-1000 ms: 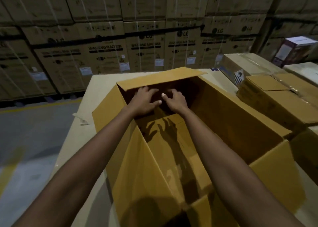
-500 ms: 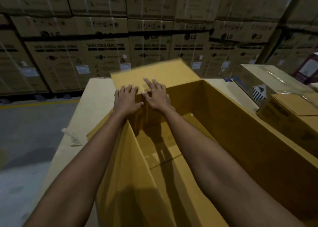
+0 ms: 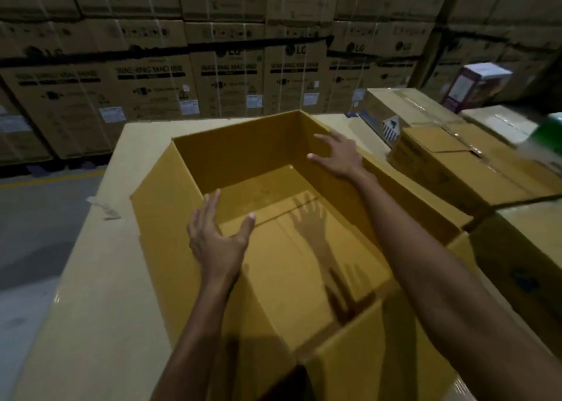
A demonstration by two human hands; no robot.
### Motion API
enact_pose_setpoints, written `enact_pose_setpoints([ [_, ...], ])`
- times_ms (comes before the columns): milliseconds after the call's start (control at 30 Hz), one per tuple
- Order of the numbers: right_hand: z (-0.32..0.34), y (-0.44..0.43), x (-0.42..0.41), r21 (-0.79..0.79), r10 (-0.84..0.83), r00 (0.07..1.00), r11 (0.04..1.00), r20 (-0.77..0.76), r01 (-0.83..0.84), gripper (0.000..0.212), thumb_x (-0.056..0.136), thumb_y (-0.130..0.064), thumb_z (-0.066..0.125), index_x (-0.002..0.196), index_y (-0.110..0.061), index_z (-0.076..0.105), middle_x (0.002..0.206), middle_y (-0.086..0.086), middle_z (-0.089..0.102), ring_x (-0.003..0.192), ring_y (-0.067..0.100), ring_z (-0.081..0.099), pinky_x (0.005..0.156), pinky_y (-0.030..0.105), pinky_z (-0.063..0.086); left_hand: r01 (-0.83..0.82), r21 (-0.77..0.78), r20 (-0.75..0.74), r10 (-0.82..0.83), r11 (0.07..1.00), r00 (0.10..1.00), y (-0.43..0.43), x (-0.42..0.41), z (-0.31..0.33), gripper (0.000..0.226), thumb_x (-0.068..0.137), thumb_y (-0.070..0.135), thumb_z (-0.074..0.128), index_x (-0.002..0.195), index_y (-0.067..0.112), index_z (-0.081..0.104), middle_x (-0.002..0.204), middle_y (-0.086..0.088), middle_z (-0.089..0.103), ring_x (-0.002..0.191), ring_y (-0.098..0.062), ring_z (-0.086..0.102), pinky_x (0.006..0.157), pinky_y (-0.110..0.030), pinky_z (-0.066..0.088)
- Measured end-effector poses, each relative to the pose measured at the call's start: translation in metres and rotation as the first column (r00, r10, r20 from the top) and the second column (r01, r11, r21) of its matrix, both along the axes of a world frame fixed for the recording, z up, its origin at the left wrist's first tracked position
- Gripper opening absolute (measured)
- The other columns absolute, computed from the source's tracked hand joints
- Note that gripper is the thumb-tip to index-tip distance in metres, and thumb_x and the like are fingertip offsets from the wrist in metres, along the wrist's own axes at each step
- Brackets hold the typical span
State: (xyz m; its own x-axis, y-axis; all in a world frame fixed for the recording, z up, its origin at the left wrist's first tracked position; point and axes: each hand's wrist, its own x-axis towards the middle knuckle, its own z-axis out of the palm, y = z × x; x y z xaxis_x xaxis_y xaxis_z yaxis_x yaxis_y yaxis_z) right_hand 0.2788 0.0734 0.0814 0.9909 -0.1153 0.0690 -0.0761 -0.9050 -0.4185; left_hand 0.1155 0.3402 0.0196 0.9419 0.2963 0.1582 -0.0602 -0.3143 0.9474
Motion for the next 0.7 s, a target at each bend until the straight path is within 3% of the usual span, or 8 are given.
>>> enact_pose_setpoints([
  [100, 0.007, -0.043, -0.079, 0.031, -0.003, 0.997, 1.0, 0.083, 0.001, 0.066, 0.096, -0.06, 0.062, 0.155, -0.042, 0.04, 0.173, -0.001, 0.017, 0.157, 0.034, 0.014, 0.119, 0.067, 0.021, 0.067, 0.085, 0.013, -0.068, 0.994, 0.998, -0.03, -0.066, 0.013, 0.084, 0.073, 0.078, 0.06, 0.15, 0.051, 0.042, 0.168, 0.014, 0.027, 0.157, -0.015, 0.014, 0.12, -0.066, 0.024],
  [233, 0.005, -0.062, -0.18, 0.136, 0.068, 0.97, 0.985, 0.235, -0.102, 0.058, 0.096, -0.058, 0.063, 0.15, -0.046, 0.046, 0.172, -0.006, 0.018, 0.156, 0.028, 0.014, 0.117, 0.068, 0.021, 0.118, 0.202, 0.156, -0.15, 0.972, 0.976, -0.061, -0.134, 0.029, 0.074, 0.078, 0.073, 0.06, 0.147, 0.05, 0.047, 0.168, 0.015, 0.027, 0.158, -0.011, 0.01, 0.123, -0.056, 0.015],
  [367, -0.014, -0.058, -0.249, 0.215, 0.138, 0.948, 0.955, 0.288, -0.205, 0.056, 0.092, -0.063, 0.063, 0.145, -0.047, 0.052, 0.171, -0.011, 0.019, 0.156, 0.025, 0.016, 0.114, 0.07, 0.022, 0.101, 0.294, 0.161, -0.154, 0.95, 0.975, -0.09, -0.176, 0.024, 0.073, 0.079, 0.073, 0.058, 0.147, 0.045, 0.05, 0.167, 0.011, 0.03, 0.158, -0.014, 0.013, 0.124, -0.06, 0.014],
  [500, -0.033, -0.048, -0.293, 0.199, 0.205, 0.928, 0.94, 0.312, -0.275, 0.054, 0.092, -0.064, 0.06, 0.143, -0.046, 0.056, 0.169, -0.009, 0.026, 0.155, 0.022, 0.02, 0.114, 0.064, 0.021, 0.062, 0.424, 0.115, -0.122, 0.904, 0.986, -0.112, -0.199, 0.005, 0.068, 0.08, 0.073, 0.053, 0.14, 0.042, 0.057, 0.163, 0.005, 0.038, 0.156, -0.022, 0.019, 0.122, -0.063, 0.013],
  [600, -0.056, -0.048, -0.313, 0.14, 0.221, 0.936, 0.954, 0.273, -0.266, 0.048, 0.095, -0.066, 0.057, 0.139, -0.049, 0.057, 0.168, -0.007, 0.028, 0.156, 0.02, 0.018, 0.117, 0.062, 0.016, 0.038, 0.48, 0.047, -0.068, 0.876, 0.997, -0.126, -0.214, -0.016, 0.051, 0.09, 0.059, 0.054, 0.134, 0.035, 0.062, 0.146, 0.004, 0.055, 0.145, -0.02, 0.038, 0.122, -0.066, 0.009],
  [700, -0.081, -0.053, -0.324, 0.046, 0.209, 0.955, 0.974, 0.209, -0.223, 0.049, 0.092, -0.072, 0.056, 0.134, -0.048, 0.058, 0.158, -0.005, 0.041, 0.154, 0.02, 0.021, 0.119, 0.056, 0.013, -0.034, 0.517, 0.165, -0.061, 0.855, 0.984, -0.127, -0.213, -0.044, 0.033, 0.098, 0.034, 0.061, 0.13, 0.027, 0.065, 0.125, 0.003, 0.065, 0.126, -0.021, 0.052, 0.12, -0.072, 0.005],
])
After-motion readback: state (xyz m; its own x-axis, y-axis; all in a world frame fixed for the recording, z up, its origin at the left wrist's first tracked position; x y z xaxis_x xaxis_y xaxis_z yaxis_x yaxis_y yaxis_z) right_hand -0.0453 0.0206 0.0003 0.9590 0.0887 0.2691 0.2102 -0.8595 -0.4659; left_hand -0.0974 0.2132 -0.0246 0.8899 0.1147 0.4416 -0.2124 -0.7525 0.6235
